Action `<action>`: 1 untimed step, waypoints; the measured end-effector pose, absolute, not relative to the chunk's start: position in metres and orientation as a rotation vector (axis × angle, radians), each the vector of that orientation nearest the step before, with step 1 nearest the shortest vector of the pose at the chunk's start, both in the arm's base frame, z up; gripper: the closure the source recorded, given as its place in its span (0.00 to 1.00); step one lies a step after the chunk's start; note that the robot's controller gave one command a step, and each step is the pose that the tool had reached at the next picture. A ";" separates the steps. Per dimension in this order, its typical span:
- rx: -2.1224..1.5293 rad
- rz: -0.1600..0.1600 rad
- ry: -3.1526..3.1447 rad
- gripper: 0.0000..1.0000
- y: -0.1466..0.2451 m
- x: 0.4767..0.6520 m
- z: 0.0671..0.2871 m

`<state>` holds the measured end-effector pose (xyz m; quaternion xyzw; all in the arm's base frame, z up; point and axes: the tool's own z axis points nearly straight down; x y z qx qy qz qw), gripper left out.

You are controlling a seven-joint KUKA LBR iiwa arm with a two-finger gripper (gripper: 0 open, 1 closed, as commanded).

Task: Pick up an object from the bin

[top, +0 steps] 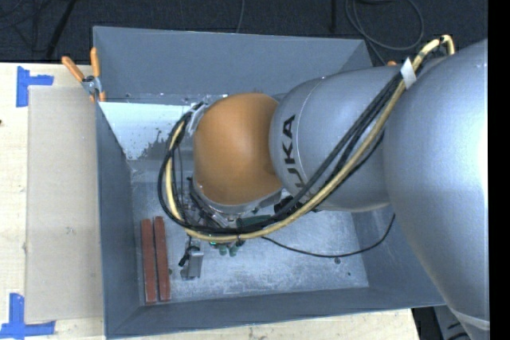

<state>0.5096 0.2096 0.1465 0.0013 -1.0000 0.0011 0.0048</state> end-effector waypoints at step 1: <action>0.206 0.002 -3.132 0.00 0.188 0.470 0.184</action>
Offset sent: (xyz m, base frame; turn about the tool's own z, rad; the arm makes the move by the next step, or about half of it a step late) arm -0.0390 -0.0213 0.0377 -0.1277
